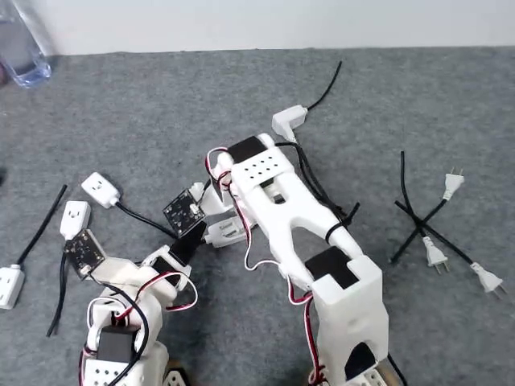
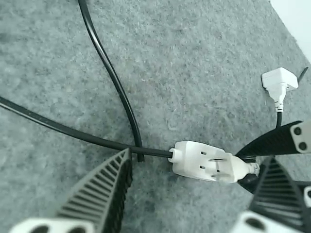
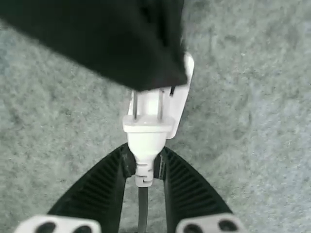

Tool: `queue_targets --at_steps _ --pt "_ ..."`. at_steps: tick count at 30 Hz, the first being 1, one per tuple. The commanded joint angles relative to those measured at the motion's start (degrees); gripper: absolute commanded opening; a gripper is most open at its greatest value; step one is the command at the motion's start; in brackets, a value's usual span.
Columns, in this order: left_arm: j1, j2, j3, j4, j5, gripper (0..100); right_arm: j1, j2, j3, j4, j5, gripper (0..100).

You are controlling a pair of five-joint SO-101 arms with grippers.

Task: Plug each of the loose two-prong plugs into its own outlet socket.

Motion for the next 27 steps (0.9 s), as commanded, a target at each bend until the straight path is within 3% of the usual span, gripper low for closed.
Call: queue_targets --at_steps 1,7,12,20,27 --pt "-0.18 -0.44 -0.75 0.18 -0.53 38 0.84 -1.1 -2.55 0.75 -1.85 0.9" --pt "-0.18 -0.53 -0.75 0.0 -0.53 38 8.31 -4.88 -3.34 6.02 -6.15 0.9" --pt "-0.7 -0.44 -0.75 -5.27 -0.18 38 12.0 -6.37 1.76 6.29 -13.71 1.0" --pt "-2.46 -0.35 -0.75 -14.07 -1.14 38 14.2 -11.74 21.19 -10.95 -26.2 1.0" --pt "-0.79 -0.44 -0.75 -7.56 -17.93 38 12.7 -21.58 39.3 -26.51 -39.03 0.9"
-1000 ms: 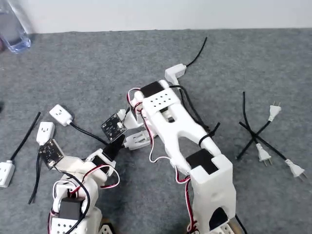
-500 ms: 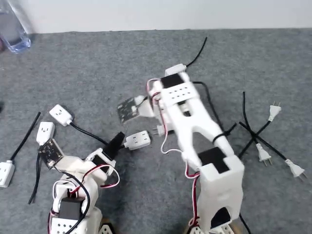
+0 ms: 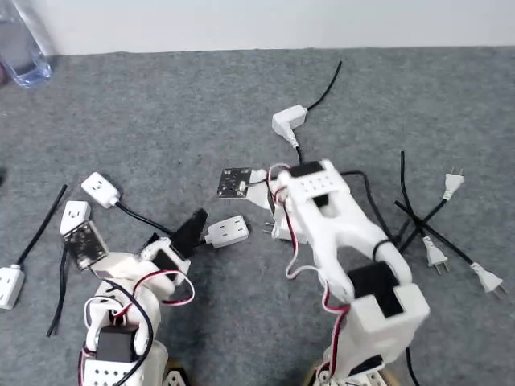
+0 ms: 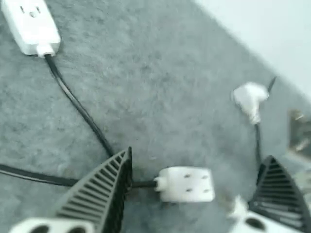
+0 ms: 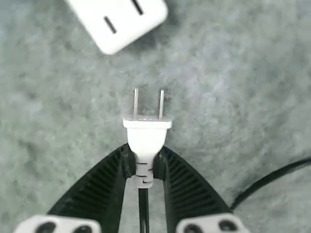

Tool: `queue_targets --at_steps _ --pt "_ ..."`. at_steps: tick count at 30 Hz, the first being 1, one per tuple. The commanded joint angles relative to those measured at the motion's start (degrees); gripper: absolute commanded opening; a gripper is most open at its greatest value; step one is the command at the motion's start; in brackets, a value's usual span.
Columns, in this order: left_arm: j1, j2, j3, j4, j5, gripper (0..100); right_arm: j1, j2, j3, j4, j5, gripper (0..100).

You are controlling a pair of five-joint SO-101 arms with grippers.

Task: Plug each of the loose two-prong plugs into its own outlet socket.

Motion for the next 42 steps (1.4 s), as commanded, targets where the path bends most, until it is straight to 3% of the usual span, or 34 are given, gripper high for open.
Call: queue_targets --at_steps 1,5,9,13,16,19,23,27,31,35,38,42 --pt "-0.18 -0.44 -0.75 0.79 -6.59 38 -0.48 -6.55 6.51 -7.96 -6.77 0.9" --pt "-6.77 -0.44 -1.19 2.55 -9.41 38 0.04 -8.48 12.04 -11.47 -14.95 1.1" --pt "-16.35 -0.44 -4.62 7.56 -17.32 38 -0.22 -8.84 14.51 -11.38 -20.13 2.2" --pt "-26.46 -0.44 -5.58 9.49 -32.53 38 0.57 -9.01 14.24 -8.57 -23.12 14.9" --pt "-29.63 -0.53 -5.32 9.23 -41.05 38 0.48 -9.8 14.42 -7.34 -24.0 24.1" --pt "-31.91 -0.53 -6.9 7.91 -37.89 38 -0.13 -12.0 14.42 -5.32 -24.18 25.8" --pt "-40.0 -0.53 -12.09 5.54 -23.3 38 0.4 -17.19 14.33 -4.18 -31.91 25.9" --pt "-33.76 -0.26 -16.84 8.44 -25.93 38 0.48 -21.85 15.74 -4.53 -38.59 25.9" --pt "-23.82 -0.18 -23.78 13.8 -33.23 38 0.48 -22.64 19.25 -7.87 -39.47 25.9" --pt "-20.48 1.67 -31.34 15.65 -34.9 38 4.26 -22.73 24.62 -15.69 -39.47 25.9" --pt "-19.69 11.34 -37.49 15.03 -36.75 38 11.21 -22.73 25.93 -20.26 -39.82 25.9" --pt "-19.6 35.78 -52.97 16.0 -37.1 38 16.57 -22.73 25.93 -22.64 -47.56 25.9"
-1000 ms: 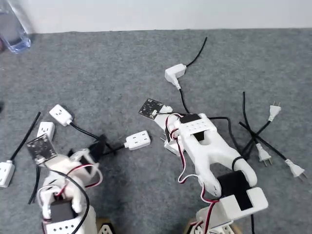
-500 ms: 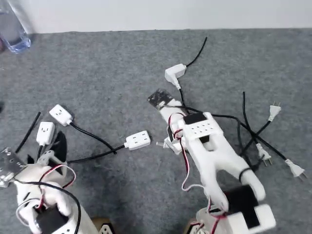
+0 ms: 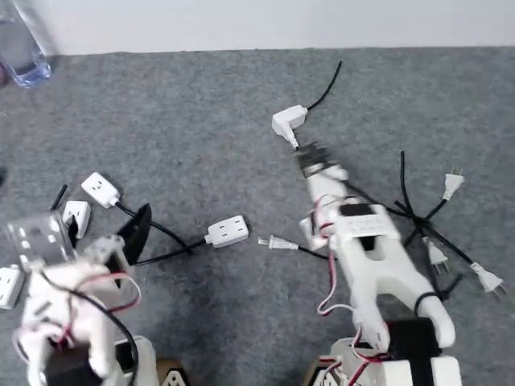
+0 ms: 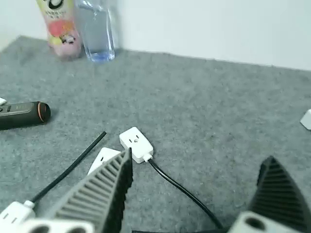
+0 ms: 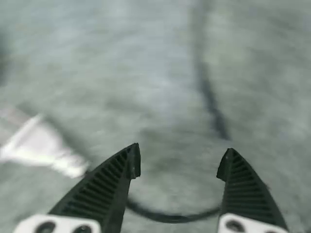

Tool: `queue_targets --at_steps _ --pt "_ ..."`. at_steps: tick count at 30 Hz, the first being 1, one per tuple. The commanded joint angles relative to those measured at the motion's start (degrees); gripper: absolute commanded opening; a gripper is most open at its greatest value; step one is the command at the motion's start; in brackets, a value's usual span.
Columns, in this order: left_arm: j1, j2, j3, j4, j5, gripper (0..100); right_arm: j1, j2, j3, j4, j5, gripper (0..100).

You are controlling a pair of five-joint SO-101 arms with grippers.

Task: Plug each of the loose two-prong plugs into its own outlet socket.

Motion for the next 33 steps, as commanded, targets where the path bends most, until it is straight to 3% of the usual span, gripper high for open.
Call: queue_targets --at_steps 1,6,9,13,16,18,25,29,33 --pt "0.44 25.23 -17.19 2.2 -0.53 38 3.65 -2.07 -0.44 -2.86 -5.1 25.9" --pt "0.44 61.27 -44.0 14.51 -6.15 38 3.74 -1.98 -0.35 -3.3 -5.19 25.9" --pt "0.44 76.66 -57.98 23.03 -18.64 38 3.82 -1.1 -0.44 -3.47 -5.19 25.9" --pt "2.2 87.12 -68.35 29.19 -38.59 38 3.74 0.75 -0.79 -5.23 -5.19 25.9" --pt "4.75 87.82 -67.03 28.92 -50.73 38 3.74 1.27 -1.49 -5.23 -5.1 25.9" --pt "8.53 87.65 -65.27 28.84 -54.59 38 3.82 1.45 -1.76 -5.23 -5.1 25.9" --pt "23.65 87.65 -57.36 23.03 -55.3 38 5.05 1.45 -2.46 -5.41 -5.19 25.9" --pt "29.8 87.65 -46.81 12.4 -55.3 38 8.75 1.45 -3.08 -6.73 -5.71 25.9" --pt "30.95 87.65 -36.97 0.18 -55.3 38 10.07 1.45 -3.6 -6.99 -8.26 25.9"
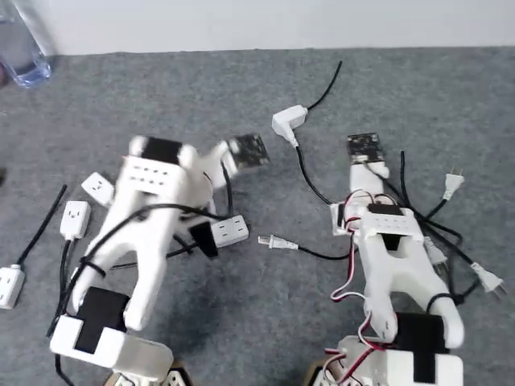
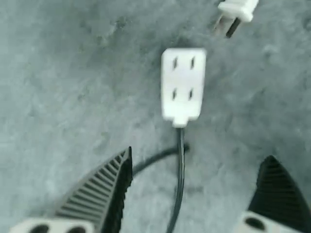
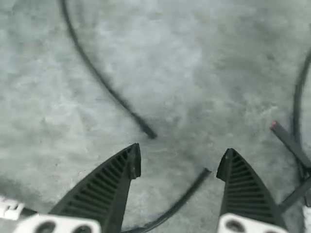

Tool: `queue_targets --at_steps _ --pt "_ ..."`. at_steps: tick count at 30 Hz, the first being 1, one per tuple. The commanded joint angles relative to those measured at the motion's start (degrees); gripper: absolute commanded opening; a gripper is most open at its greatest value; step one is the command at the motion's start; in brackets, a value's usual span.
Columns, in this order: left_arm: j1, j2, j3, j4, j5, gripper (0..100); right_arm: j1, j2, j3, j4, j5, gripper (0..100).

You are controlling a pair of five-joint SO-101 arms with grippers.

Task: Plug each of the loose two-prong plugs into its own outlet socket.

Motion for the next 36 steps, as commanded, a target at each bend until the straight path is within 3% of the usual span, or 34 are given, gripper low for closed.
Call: queue_targets --at_steps 1,7,19,27,31,36 --pt "0.7 -0.26 6.64 -10.46 -0.7 38 1.01 -0.22 -3.6 -1.01 -1.76 25.9" --pt "2.64 -0.26 13.23 -18.55 -0.62 38 0.66 -0.22 -3.87 -1.01 -1.85 25.9" --pt "5.27 0.44 14.11 -24.44 -0.44 38 0.57 -0.13 -4.04 -1.01 -1.85 25.9" --pt "5.1 7.65 11.56 -24.0 2.37 38 0.57 -0.13 -3.96 -0.75 -1.85 25.9" --pt "4.84 14.42 2.15 -16.62 3.34 38 -0.84 -0.13 -3.96 -0.75 -1.67 25.9" --pt "5.19 18.2 -2.42 -13.45 3.25 38 -0.75 -0.13 -3.96 -0.92 -1.67 25.9"
